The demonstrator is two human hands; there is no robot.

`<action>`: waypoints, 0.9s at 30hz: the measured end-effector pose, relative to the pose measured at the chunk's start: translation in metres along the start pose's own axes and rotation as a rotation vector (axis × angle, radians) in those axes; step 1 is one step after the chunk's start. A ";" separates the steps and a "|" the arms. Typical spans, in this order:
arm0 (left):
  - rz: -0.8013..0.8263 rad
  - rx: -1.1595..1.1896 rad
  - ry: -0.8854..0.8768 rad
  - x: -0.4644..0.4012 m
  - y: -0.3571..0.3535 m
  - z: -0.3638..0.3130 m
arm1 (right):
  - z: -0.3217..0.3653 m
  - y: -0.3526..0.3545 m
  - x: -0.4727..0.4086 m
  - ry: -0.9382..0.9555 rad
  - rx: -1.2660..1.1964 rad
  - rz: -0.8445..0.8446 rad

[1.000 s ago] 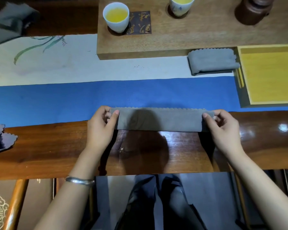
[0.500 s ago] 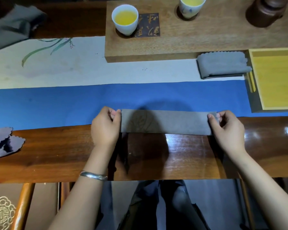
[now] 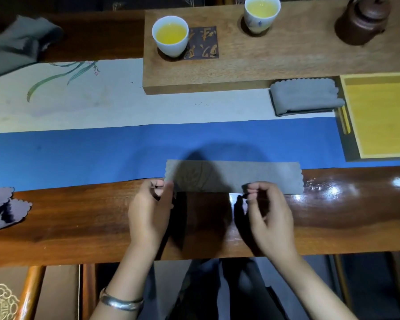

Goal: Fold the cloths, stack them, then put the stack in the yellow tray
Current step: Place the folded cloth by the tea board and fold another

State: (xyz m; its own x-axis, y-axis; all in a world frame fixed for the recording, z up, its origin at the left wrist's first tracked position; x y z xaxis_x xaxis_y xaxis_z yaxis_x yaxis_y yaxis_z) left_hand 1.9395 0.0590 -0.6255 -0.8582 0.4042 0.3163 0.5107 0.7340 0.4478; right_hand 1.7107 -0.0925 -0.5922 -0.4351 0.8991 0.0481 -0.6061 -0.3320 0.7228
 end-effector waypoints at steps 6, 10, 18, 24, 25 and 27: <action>-0.139 0.171 0.103 0.002 -0.011 -0.005 | 0.012 -0.030 -0.015 -0.153 -0.107 0.024; -0.193 0.426 0.180 0.009 -0.026 -0.008 | 0.015 -0.037 -0.015 -0.135 -0.033 0.048; -0.073 0.810 0.196 0.025 -0.057 -0.032 | 0.001 -0.042 -0.014 -0.268 -0.224 0.102; 0.207 0.381 -0.278 0.054 -0.098 -0.096 | -0.010 -0.039 -0.018 -0.660 -0.941 0.268; 0.235 0.305 -0.341 0.059 -0.107 -0.102 | -0.007 -0.034 -0.019 -0.635 -1.004 0.285; 0.280 0.169 -0.454 0.068 -0.124 -0.109 | -0.002 -0.018 -0.024 -0.551 -1.107 0.263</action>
State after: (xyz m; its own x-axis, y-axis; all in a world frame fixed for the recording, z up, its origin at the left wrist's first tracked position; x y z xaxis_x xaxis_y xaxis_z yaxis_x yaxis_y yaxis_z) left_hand 1.8239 -0.0639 -0.5681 -0.6455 0.7637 -0.0051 0.7394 0.6266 0.2464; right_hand 1.7310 -0.1084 -0.6077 -0.4543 0.6806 0.5748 -0.8908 -0.3399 -0.3016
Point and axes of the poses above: each hand's wrist, its own x-axis away from the middle knuckle, its own y-axis out of the back of the hand, z = x × y, the point moved 8 cm from there along -x, towards the middle knuckle, and after that the axes turned 14 degrees about x, right-handed, at the moved point
